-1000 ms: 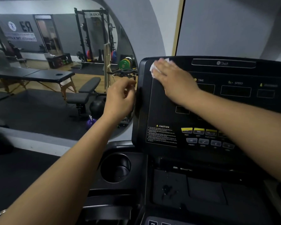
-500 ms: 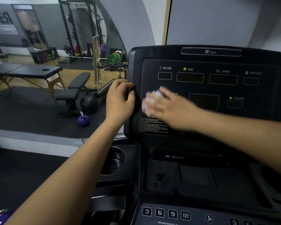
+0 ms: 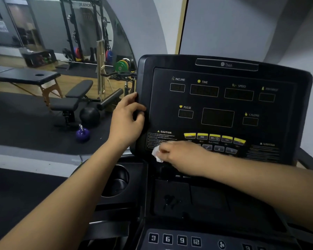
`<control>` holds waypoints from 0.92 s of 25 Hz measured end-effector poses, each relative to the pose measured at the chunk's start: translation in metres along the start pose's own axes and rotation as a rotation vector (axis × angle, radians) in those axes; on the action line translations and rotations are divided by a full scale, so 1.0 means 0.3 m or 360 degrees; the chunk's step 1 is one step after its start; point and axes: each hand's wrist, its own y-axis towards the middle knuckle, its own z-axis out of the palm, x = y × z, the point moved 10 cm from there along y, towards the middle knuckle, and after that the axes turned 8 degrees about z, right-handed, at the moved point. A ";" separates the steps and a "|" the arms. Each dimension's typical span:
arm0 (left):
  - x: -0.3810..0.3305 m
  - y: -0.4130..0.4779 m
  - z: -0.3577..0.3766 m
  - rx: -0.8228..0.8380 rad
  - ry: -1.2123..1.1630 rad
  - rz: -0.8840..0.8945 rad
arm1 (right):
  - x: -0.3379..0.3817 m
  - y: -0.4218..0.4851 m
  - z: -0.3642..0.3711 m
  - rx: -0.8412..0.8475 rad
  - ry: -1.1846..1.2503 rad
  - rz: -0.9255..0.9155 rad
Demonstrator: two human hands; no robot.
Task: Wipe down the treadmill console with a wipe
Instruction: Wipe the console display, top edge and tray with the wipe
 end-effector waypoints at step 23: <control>-0.197 0.007 0.187 -0.0081 0.0432 0.0794 | -0.501 -0.022 -0.291 -0.0360 0.0104 0.0603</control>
